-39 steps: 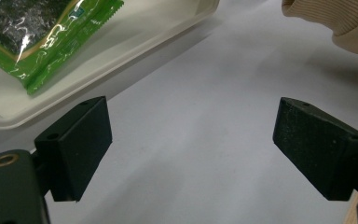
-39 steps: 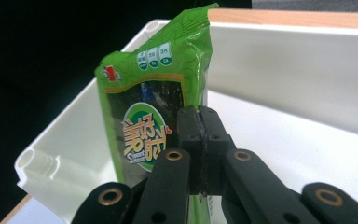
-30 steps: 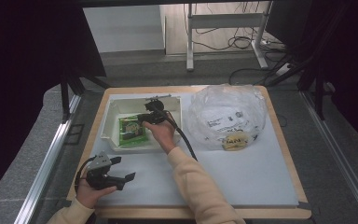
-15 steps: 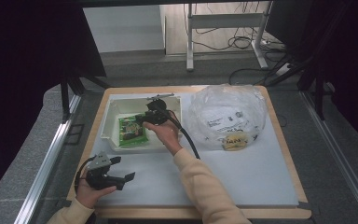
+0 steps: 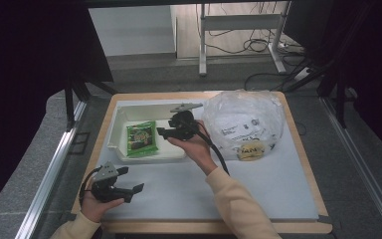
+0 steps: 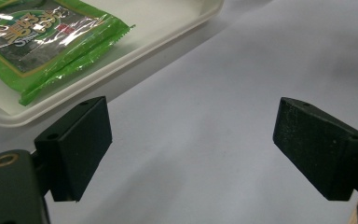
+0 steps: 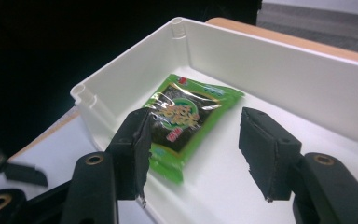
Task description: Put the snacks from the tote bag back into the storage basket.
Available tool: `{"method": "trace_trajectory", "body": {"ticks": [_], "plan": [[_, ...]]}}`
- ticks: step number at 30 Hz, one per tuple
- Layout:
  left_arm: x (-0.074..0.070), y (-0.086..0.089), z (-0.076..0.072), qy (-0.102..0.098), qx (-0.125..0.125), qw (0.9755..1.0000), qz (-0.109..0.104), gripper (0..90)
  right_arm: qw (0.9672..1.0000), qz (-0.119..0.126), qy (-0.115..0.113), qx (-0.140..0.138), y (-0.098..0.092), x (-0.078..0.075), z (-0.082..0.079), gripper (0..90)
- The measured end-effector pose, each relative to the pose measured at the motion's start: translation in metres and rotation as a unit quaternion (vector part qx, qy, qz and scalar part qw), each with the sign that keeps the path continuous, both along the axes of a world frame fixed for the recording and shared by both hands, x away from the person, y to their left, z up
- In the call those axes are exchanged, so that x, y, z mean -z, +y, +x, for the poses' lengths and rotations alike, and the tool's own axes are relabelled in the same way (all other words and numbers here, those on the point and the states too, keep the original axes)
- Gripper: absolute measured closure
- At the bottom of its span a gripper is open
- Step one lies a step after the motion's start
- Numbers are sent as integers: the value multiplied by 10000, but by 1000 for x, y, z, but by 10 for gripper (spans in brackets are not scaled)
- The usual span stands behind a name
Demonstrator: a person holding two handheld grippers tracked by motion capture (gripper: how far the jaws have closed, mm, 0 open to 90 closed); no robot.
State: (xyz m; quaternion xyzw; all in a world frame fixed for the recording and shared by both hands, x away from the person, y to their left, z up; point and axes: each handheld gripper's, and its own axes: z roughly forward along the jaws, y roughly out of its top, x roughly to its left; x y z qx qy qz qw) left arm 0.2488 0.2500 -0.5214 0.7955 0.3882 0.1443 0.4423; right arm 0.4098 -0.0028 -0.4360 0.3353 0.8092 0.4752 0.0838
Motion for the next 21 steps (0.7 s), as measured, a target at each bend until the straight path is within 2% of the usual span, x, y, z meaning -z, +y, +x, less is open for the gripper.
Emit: {"method": "trace_trajectory", "body": {"ticks": [4,7,17,21], "plan": [[1,-1,1,2,-61,10000,-3,115,10000,-2,-82,15,-28,-7,-14,440],[1,-2,1,2,-102,9999,33,116,9995,7,-276,142,-48,-9,-23,440],[0,0,1,-21,-195,9998,-13,116,9986,-264,-334,303,-114,4,-49,429],[0,-1,0,-32,-205,9998,-4,116,9980,-342,-322,421,-140,16,-63,429]]}}
